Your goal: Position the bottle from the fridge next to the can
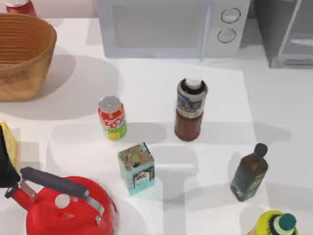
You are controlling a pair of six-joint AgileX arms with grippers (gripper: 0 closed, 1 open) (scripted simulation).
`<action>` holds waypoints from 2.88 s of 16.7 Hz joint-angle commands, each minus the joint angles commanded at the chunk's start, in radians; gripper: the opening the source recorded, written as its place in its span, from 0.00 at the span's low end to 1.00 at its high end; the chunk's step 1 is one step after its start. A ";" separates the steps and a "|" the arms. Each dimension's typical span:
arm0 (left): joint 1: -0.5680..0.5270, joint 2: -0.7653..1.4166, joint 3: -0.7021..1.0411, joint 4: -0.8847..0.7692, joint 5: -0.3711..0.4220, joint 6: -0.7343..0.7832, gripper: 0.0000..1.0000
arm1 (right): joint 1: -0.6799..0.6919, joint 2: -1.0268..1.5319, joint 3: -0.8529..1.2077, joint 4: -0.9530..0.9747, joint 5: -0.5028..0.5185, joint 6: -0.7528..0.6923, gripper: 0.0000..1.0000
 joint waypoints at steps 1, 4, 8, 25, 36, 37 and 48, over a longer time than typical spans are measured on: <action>0.000 0.000 0.000 0.000 0.000 0.000 1.00 | 0.023 -0.008 0.002 0.027 -0.017 0.032 1.00; 0.000 0.000 0.000 0.000 0.000 0.000 1.00 | 0.128 -0.020 0.006 0.158 -0.065 0.191 1.00; 0.000 0.000 0.000 0.000 0.000 0.000 1.00 | 0.330 -0.011 -0.005 0.410 -0.075 0.502 1.00; 0.000 0.000 0.000 0.000 0.000 0.000 1.00 | 0.850 0.026 -0.036 1.158 0.201 1.377 1.00; 0.000 0.000 0.000 0.000 0.000 0.000 1.00 | 1.281 -0.066 -0.190 1.331 0.543 1.676 1.00; 0.000 0.000 0.000 0.000 0.000 0.000 1.00 | 1.361 -0.083 -0.214 1.359 0.600 1.725 1.00; 0.000 0.000 0.000 0.000 0.000 0.000 1.00 | 1.757 -0.196 -0.356 1.526 0.924 2.012 1.00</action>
